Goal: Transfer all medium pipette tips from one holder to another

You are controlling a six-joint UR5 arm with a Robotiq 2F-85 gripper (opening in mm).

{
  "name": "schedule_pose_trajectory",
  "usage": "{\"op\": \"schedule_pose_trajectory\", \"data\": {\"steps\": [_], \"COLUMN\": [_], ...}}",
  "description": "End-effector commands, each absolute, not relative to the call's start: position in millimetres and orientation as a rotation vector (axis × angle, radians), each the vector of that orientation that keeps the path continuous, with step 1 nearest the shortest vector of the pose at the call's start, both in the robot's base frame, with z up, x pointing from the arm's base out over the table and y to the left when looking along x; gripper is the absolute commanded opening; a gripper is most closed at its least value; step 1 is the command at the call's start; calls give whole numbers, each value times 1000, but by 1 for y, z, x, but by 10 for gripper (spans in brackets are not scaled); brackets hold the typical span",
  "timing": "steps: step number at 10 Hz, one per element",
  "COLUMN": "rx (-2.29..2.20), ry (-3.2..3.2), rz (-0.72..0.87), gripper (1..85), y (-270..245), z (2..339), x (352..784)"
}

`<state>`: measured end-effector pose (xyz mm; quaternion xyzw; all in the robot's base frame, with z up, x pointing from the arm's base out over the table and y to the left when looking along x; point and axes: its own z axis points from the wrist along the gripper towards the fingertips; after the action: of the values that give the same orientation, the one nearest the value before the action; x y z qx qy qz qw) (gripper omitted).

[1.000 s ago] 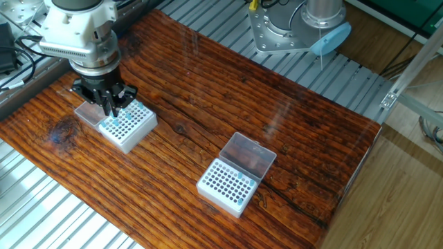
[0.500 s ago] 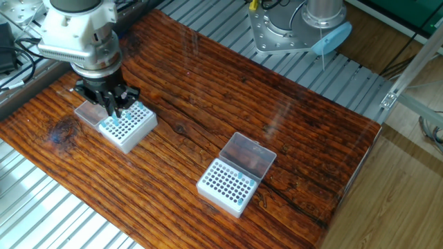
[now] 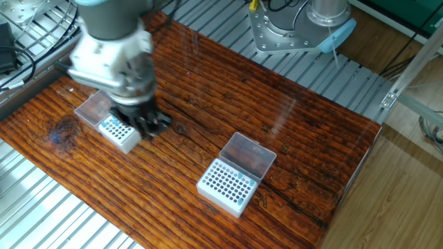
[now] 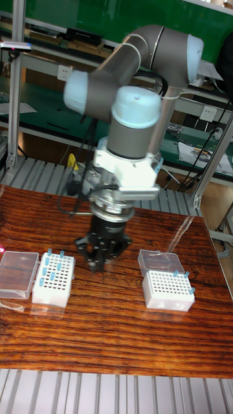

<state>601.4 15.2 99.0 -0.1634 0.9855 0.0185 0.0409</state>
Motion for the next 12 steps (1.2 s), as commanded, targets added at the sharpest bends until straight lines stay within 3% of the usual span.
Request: {"op": "schedule_pose_trajectory", "data": {"steps": [1, 4, 6, 9, 12], "rx": [-323, -220, -316, -700, -731], "ry": [3036, 3056, 2999, 3044, 3049], "rz": [100, 73, -84, -150, -49], "gripper": [203, 170, 103, 97, 153], "y": [70, 91, 66, 54, 77], "z": [96, 98, 99, 98, 94], "x": [585, 574, 588, 564, 558]}}
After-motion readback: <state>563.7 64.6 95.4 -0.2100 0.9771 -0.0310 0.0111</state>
